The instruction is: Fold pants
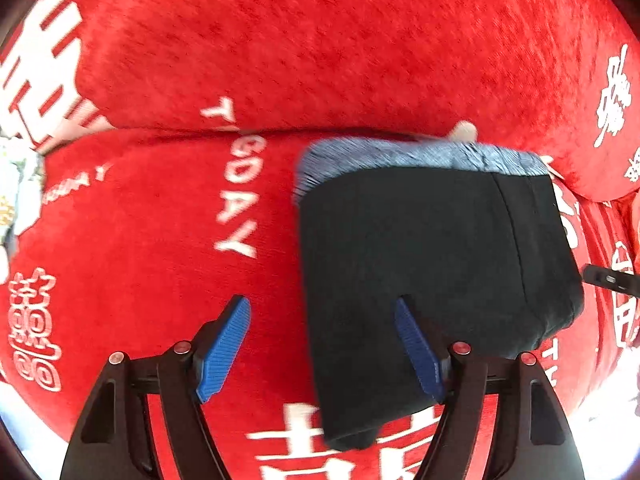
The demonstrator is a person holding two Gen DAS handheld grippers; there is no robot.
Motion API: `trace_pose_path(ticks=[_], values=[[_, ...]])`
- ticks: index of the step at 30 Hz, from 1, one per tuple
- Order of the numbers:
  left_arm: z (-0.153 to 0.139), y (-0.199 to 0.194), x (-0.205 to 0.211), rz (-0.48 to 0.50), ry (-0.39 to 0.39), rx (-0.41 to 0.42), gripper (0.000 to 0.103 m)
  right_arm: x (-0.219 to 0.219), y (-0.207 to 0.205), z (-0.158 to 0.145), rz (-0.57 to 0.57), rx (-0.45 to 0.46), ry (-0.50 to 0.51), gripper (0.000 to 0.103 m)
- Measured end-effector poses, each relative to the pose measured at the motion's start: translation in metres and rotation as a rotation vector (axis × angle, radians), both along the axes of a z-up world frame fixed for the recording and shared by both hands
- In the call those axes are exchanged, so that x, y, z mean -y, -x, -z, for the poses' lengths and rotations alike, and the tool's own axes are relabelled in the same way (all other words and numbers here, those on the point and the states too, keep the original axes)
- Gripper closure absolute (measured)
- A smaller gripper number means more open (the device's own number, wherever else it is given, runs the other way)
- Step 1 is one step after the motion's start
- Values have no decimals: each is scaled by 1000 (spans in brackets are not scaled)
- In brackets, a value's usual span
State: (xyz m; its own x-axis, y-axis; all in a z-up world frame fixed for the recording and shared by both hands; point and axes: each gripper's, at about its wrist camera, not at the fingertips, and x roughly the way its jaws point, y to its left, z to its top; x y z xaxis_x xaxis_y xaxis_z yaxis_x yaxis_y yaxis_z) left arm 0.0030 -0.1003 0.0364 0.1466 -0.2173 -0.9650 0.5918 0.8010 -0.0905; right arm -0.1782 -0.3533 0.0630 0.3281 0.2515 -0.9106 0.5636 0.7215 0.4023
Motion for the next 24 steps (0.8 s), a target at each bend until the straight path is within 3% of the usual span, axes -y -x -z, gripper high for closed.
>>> trace_pose_path(ticks=[1, 4, 7, 10, 18, 24], values=[[-8, -3, 1, 8, -16, 12, 27, -4, 2, -8, -19, 26, 4, 80], [7, 6, 3, 43, -79, 11, 27, -21, -3, -15, -74, 42, 46, 80], [24, 18, 4, 48, -110, 10, 26, -35, -16, 5, -81, -12, 62, 80], [22, 19, -2, 5, -110, 17, 20, -38, -16, 25, -65, -39, 88, 81], [10, 21, -9, 32, -106, 25, 20, -41, -20, 21, -54, -51, 105, 79], [-2, 27, -22, 48, -88, 16, 20, -55, -13, 4, -3, -33, 111, 60]])
